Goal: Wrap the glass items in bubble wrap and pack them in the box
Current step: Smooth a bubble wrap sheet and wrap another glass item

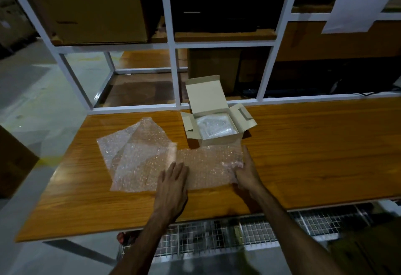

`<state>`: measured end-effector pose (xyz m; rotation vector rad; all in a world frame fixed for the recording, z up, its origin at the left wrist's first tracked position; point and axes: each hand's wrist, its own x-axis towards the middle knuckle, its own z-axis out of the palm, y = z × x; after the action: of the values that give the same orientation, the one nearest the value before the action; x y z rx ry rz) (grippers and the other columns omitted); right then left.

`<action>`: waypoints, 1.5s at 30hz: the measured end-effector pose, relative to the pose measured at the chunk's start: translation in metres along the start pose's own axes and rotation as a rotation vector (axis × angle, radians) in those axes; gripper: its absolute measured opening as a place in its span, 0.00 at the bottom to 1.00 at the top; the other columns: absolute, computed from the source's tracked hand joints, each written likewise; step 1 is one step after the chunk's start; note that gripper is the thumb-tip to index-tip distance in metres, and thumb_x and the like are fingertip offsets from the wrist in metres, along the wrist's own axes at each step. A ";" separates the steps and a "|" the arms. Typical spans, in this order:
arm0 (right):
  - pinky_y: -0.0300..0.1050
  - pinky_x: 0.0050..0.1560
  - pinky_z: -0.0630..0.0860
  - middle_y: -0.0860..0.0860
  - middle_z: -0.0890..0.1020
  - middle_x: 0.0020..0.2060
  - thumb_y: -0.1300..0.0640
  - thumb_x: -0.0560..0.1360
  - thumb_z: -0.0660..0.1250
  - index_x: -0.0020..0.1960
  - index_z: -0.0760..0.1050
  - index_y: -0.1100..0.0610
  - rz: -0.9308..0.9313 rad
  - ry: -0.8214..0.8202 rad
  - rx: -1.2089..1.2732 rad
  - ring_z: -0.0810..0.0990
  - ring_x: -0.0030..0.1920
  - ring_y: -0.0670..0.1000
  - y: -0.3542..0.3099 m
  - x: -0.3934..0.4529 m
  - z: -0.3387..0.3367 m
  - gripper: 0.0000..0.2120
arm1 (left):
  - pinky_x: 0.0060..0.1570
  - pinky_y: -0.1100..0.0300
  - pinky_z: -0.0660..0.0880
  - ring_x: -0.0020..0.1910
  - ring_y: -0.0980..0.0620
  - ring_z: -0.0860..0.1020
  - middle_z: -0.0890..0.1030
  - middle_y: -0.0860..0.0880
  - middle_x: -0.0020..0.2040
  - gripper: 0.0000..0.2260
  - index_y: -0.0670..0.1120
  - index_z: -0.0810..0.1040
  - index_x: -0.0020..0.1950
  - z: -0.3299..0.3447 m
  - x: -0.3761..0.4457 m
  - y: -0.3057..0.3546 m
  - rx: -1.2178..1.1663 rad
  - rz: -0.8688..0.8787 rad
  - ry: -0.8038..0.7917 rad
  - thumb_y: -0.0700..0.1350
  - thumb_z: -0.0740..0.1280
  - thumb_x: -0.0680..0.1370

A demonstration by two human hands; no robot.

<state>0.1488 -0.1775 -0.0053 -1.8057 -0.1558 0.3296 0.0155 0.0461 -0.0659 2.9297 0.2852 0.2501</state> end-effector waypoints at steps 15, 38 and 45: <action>0.46 0.51 0.75 0.64 0.74 0.73 0.68 0.80 0.69 0.84 0.54 0.60 0.073 -0.007 -0.400 0.79 0.62 0.61 0.074 0.058 -0.190 0.38 | 0.80 0.36 0.38 0.85 0.48 0.42 0.45 0.50 0.87 0.42 0.59 0.52 0.86 0.022 -0.005 0.098 -0.033 -0.071 -0.211 0.79 0.36 0.77; 0.58 0.81 0.37 0.48 0.40 0.84 0.33 0.84 0.42 0.85 0.43 0.45 -0.354 -0.391 -1.104 0.39 0.84 0.53 0.087 0.047 -0.083 0.33 | 0.82 0.38 0.41 0.85 0.44 0.40 0.38 0.48 0.85 0.31 0.57 0.43 0.86 0.046 0.033 0.135 0.015 -0.286 -0.217 0.68 0.39 0.85; 0.61 0.82 0.40 0.45 0.38 0.83 0.25 0.80 0.37 0.84 0.41 0.41 -0.316 -0.258 -1.117 0.37 0.84 0.51 0.103 0.060 -0.123 0.38 | 0.83 0.42 0.43 0.85 0.46 0.40 0.40 0.48 0.86 0.39 0.57 0.41 0.86 0.044 0.017 0.082 0.047 -0.359 -0.168 0.76 0.36 0.79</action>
<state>0.2361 -0.3013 -0.0845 -2.7663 -0.9452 0.2575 0.0542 -0.0370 -0.0890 2.8513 0.7852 -0.0551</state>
